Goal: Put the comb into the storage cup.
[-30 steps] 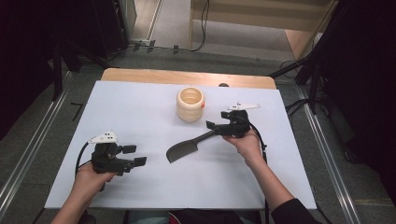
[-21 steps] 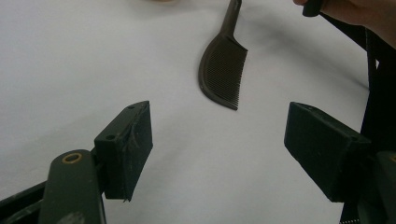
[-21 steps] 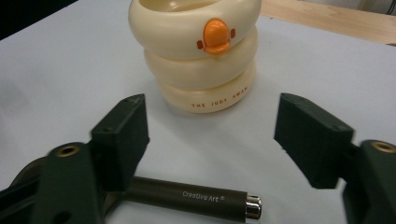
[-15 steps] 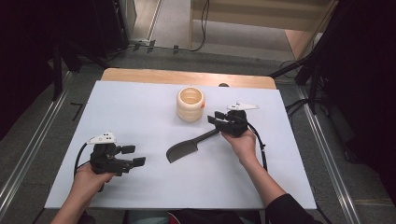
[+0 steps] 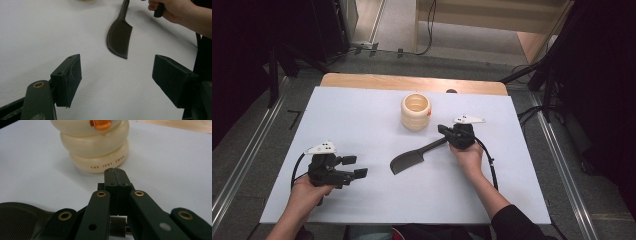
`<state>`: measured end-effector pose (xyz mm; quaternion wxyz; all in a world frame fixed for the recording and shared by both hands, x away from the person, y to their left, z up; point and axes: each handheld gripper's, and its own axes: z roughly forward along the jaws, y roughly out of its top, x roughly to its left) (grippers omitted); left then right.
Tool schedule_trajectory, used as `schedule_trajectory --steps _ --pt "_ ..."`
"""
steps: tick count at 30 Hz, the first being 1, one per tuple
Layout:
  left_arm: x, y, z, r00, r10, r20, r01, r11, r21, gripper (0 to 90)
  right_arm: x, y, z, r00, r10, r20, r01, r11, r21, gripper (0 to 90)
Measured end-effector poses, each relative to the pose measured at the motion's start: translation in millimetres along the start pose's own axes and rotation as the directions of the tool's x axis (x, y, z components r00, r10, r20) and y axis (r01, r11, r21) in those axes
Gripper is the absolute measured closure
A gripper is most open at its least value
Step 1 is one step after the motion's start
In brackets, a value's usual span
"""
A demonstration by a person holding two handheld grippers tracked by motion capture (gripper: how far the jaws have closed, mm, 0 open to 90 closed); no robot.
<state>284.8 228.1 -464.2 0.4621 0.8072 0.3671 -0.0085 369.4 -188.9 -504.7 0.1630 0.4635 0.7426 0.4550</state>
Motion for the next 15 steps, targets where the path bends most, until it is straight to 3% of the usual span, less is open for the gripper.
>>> schedule_trajectory --steps 15 --pt "0.0 -0.2 -0.1 1.0 0.002 0.001 -0.002 1.0 -0.001 24.2 -1.7 -8.8 11.7 1.0 -0.005 0.005 0.004 0.997 0.072 87.5"
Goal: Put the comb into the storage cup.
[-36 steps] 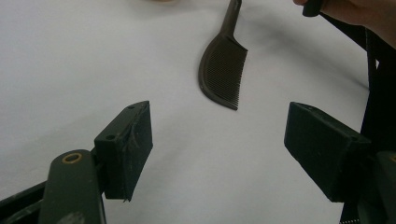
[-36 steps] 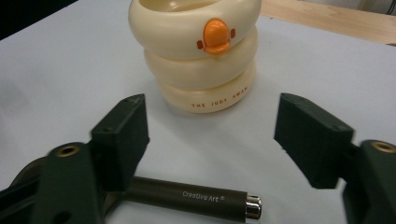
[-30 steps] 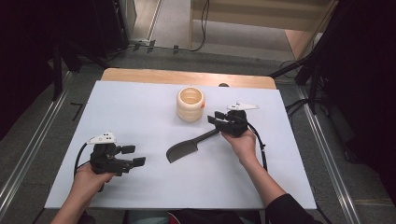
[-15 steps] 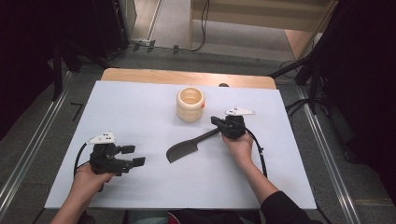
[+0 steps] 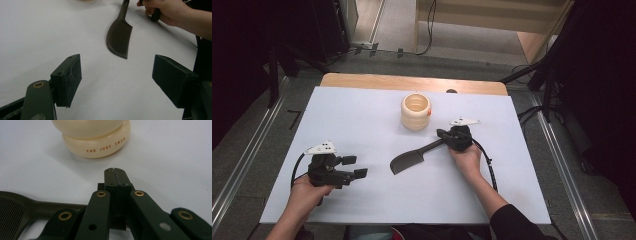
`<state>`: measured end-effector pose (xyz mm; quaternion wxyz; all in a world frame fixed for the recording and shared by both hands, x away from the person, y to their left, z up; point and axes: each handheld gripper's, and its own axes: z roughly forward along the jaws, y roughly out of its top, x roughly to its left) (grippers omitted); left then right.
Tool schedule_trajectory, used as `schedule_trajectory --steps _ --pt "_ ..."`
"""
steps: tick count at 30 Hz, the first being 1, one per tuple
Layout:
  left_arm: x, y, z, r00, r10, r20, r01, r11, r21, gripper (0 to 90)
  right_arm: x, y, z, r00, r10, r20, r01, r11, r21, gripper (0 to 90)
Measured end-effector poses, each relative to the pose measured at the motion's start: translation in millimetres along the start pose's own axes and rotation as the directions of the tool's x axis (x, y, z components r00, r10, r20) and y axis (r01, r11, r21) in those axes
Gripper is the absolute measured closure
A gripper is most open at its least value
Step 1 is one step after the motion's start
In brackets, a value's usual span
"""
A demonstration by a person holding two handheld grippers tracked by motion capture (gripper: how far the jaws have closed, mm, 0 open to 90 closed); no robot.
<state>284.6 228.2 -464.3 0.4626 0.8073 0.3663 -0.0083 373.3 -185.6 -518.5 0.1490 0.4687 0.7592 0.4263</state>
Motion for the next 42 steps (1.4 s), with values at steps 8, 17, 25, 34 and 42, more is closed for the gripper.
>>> schedule_trajectory --steps 8,17,25,34,42 --pt "-0.1 0.3 0.5 1.0 0.003 0.002 -0.003 1.0 0.002 24.2 0.6 -1.5 0.5 0.9999 -0.015 0.0 0.015 0.999 0.039 87.5" --pt "-0.1 2.1 2.6 1.0 0.008 0.006 -0.008 0.9999 0.009 24.2 2.0 -5.2 -3.1 0.9997 -0.026 0.003 0.026 0.998 0.063 87.5" --pt "0.3 4.8 5.4 0.9998 0.017 0.011 -0.017 0.9998 0.01 24.2 2.9 -12.0 -12.3 0.9999 -0.013 -0.006 0.014 0.997 0.073 87.5" --pt "-0.4 6.9 7.6 0.9996 0.025 0.01 -0.025 0.9996 0.013 24.2 6.3 -18.5 -21.0 0.9995 -0.012 -0.029 0.015 0.993 0.118 87.5" --pt "-0.5 6.7 7.0 0.9996 0.026 0.009 -0.026 0.9996 0.012 24.2 12.6 -24.4 -28.8 0.9976 -0.042 -0.055 0.05 0.987 0.154 87.5"
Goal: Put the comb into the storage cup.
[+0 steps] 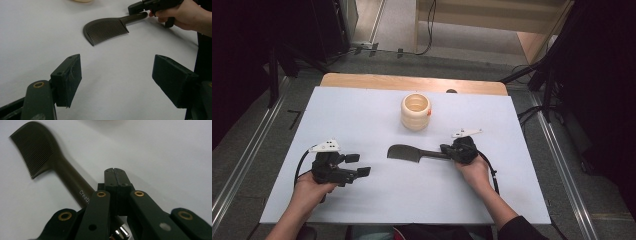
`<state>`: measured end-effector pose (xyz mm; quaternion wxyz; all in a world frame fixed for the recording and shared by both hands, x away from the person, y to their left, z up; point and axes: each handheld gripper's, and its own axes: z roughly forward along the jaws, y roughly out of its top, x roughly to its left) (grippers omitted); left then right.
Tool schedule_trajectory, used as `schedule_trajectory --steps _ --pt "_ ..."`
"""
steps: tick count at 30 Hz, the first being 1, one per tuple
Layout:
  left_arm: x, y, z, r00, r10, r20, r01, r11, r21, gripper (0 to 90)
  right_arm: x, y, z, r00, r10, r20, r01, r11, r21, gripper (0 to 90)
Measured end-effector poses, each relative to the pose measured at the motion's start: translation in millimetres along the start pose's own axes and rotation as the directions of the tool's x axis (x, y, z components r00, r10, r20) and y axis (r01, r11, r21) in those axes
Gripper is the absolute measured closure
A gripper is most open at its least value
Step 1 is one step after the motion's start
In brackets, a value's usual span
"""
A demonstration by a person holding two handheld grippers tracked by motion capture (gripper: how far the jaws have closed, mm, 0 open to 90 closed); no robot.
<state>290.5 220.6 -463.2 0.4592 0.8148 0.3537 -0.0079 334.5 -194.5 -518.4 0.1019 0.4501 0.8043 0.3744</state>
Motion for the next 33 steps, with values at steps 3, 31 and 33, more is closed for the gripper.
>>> schedule_trajectory --steps 3,31,33 --pt "-0.3 0.1 0.0 1.0 0.001 -0.003 -0.001 1.0 0.003 24.2 1.1 -1.1 -1.8 0.9999 -0.008 -0.006 0.008 1.0 0.009 87.5" --pt "-0.6 -0.2 -0.2 1.0 0.0 0.0 0.0 1.0 0.0 24.2 17.4 -11.5 -10.2 0.9972 -0.048 -0.057 0.05 0.999 0.022 86.2" --pt "-0.4 -0.1 -0.3 1.0 0.001 -0.001 -0.001 1.0 0.001 24.2 16.1 -9.9 -13.4 0.9978 -0.044 -0.05 0.044 0.999 0.012 85.9"
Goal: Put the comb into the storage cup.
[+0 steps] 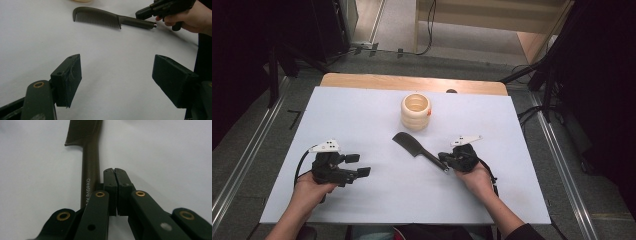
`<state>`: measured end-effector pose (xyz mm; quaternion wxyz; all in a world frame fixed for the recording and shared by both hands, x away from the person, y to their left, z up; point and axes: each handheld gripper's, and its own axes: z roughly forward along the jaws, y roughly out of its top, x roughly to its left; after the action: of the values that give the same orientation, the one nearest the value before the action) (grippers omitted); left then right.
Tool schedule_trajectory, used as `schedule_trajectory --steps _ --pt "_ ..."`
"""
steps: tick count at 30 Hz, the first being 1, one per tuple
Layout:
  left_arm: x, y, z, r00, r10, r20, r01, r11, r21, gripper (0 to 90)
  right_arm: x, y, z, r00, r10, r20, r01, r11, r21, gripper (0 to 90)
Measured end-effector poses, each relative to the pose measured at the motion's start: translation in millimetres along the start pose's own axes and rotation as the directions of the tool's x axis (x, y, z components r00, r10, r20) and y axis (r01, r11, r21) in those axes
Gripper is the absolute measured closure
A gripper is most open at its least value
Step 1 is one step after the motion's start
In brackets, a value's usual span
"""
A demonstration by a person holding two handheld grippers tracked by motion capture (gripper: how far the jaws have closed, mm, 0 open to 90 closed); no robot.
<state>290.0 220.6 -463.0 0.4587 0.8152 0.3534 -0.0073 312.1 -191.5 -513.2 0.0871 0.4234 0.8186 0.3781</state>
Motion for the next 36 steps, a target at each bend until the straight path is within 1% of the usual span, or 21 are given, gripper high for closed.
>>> schedule_trajectory --steps 1,3,4,5,6,7,8,9,10,11,14,15,16,19,21,22,23,28,31,35,36 --pt "0.1 0.0 0.0 1.0 0.001 0.0 -0.001 1.0 0.001 24.2 -1.6 2.1 -4.4 1.0 0.004 0.001 -0.004 1.0 -0.02 83.8" --pt "0.0 -0.1 0.3 1.0 -0.001 0.001 0.001 1.0 0.001 24.2 -1.9 3.1 -6.8 1.0 0.009 0.002 -0.009 1.0 -0.029 82.3" --pt "0.0 -0.1 0.2 1.0 0.0 0.0 0.0 1.0 0.001 24.2 -2.4 3.8 -9.5 0.9999 0.012 0.002 -0.012 0.999 -0.039 80.1" --pt "0.2 0.0 0.1 1.0 0.002 0.001 -0.002 1.0 0.002 24.2 -3.3 5.2 -15.3 0.9997 0.025 -0.002 -0.025 0.998 -0.051 73.4" --pt "0.0 -0.1 0.1 1.0 -0.001 0.0 0.001 1.0 0.001 24.2 -3.3 5.2 -15.3 0.9997 0.025 -0.002 -0.025 0.998 -0.051 73.4" --pt "0.0 -0.1 0.2 1.0 0.0 0.001 0.0 1.0 0.001 24.2 -3.7 5.8 -18.3 0.9995 0.031 -0.008 -0.031 0.997 -0.064 71.2" --pt "0.0 -0.1 0.3 1.0 -0.001 0.001 0.001 1.0 0.001 24.2 -3.3 7.1 -24.8 0.9993 0.028 -0.025 -0.03 0.996 -0.088 65.3" --pt "-0.1 -0.1 0.4 1.0 -0.001 0.0 0.001 1.0 0.003 24.2 -3.3 7.1 -24.8 0.9993 0.028 -0.025 -0.03 0.996 -0.088 65.3" --pt "-0.2 0.0 0.4 1.0 0.0 -0.001 0.0 1.0 0.006 24.2 -2.1 8.3 -30.6 0.9984 0.03 -0.048 -0.035 0.993 -0.114 60.5" --pt "-0.3 0.0 0.6 1.0 0.0 0.001 0.0 1.0 0.004 24.2 -2.1 8.3 -30.6 0.9984 0.03 -0.048 -0.035 0.993 -0.114 60.5" --pt "-0.3 -0.1 0.4 1.0 -0.001 0.0 0.001 1.0 0.004 24.2 0.0 8.2 -37.7 0.9973 0.023 -0.069 -0.032 0.99 -0.135 50.3" --pt "-0.3 -0.1 0.4 1.0 -0.001 0.0 0.001 1.0 0.003 24.2 0.7 7.5 -42.1 0.9965 0.023 -0.08 -0.035 0.989 -0.146 43.1" --pt "-0.3 -0.2 0.4 1.0 -0.001 0.0 0.001 1.0 0.003 24.2 0.7 7.5 -42.1 0.9965 0.023 -0.08 -0.035 0.989 -0.146 43.1" --pt "-0.3 -0.2 0.5 1.0 0.0 0.001 0.0 1.0 0.004 24.2 2.1 3.1 -52.1 0.9953 0.019 -0.095 -0.035 0.985 -0.169 36.1" --pt "-0.4 -0.1 0.6 1.0 0.0 0.002 0.0 1.0 0.006 24.2 2.4 1.8 -54.7 0.9952 0.02 -0.096 -0.036 0.984 -0.175 35.3" --pt "-0.4 -0.1 0.6 1.0 0.0 0.002 0.0 1.0 0.006 24.2 3.3 -1.0 -59.3 0.9941 0.02 -0.107 -0.04 0.981 -0.189 33.6" --pt "-0.4 -0.1 0.6 1.0 0.001 0.002 -0.001 1.0 0.007 24.2 3.3 -1.0 -59.3 0.9941 0.02 -0.107 -0.04 0.981 -0.189 33.6" --pt "-0.5 -0.2 0.8 1.0 0.0 0.001 0.0 1.0 0.007 24.2 5.5 -10.1 -72.1 0.9918 0.023 -0.125 -0.048 0.978 -0.203 29.5" --pt "-0.4 -0.2 0.7 1.0 0.001 0.0 -0.001 1.0 0.008 24.2 6.1 -14.2 -75.7 0.9918 0.017 -0.126 -0.043 0.977 -0.209 28.1" --pt "-0.5 -0.4 0.2 1.0 -0.001 -0.002 0.001 1.0 0.006 24.2 6.9 -21.2 -82.5 0.9912 0.029 -0.129 -0.056 0.975 -0.214 26.5" --pt "-0.4 -0.5 0.0 1.0 -0.002 -0.001 0.002 1.0 0.005 24.2 7.1 -23.2 -84.2 0.9924 0.018 -0.122 -0.045 0.975 -0.218 25.7"
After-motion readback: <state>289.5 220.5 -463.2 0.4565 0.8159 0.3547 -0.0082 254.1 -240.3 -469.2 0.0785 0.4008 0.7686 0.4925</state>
